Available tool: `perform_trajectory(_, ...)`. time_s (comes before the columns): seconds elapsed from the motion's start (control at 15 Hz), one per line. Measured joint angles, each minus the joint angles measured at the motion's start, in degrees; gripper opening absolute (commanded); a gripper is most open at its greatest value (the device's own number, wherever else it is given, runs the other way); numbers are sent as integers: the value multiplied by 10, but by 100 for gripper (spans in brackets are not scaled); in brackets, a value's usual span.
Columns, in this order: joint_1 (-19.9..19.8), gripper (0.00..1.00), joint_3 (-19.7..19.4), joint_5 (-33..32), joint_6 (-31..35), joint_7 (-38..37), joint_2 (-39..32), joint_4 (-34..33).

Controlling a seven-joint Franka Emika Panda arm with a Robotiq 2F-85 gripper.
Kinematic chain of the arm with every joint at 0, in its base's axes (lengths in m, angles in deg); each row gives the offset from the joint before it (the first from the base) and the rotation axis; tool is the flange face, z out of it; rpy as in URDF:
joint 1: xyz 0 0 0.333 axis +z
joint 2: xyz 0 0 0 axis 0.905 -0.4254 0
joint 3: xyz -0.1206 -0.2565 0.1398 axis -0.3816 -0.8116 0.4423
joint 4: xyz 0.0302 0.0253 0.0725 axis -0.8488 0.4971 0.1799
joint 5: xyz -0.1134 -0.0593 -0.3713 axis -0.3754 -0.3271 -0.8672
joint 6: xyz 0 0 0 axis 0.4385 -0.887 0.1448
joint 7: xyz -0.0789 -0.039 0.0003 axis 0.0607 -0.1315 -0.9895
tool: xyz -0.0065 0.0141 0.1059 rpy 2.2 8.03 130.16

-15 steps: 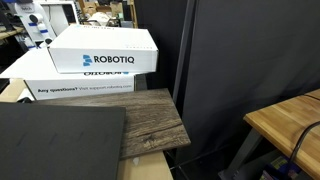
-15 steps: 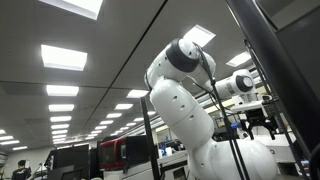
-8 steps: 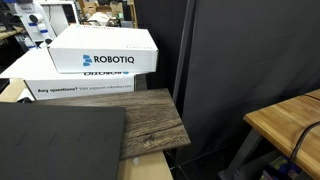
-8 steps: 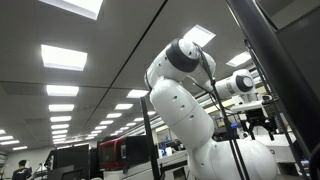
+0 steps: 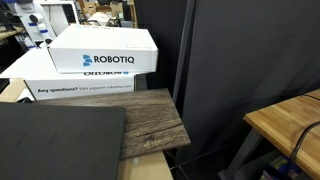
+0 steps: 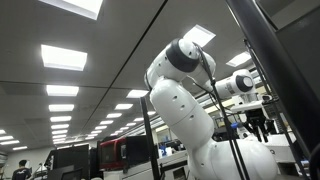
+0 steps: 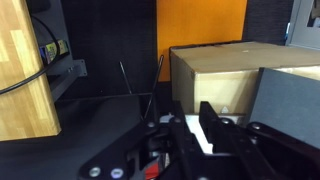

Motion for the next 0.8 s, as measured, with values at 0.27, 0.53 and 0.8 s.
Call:
perform_trajectory(0.27, 0, 0, 0, 0, 0, 0, 0, 0)
perform_trajectory(0.53, 0, 33, 0, 0, 0, 0, 0, 0)
perform_trajectory(0.8, 0, 62, 0, 0, 0, 0, 0, 0)
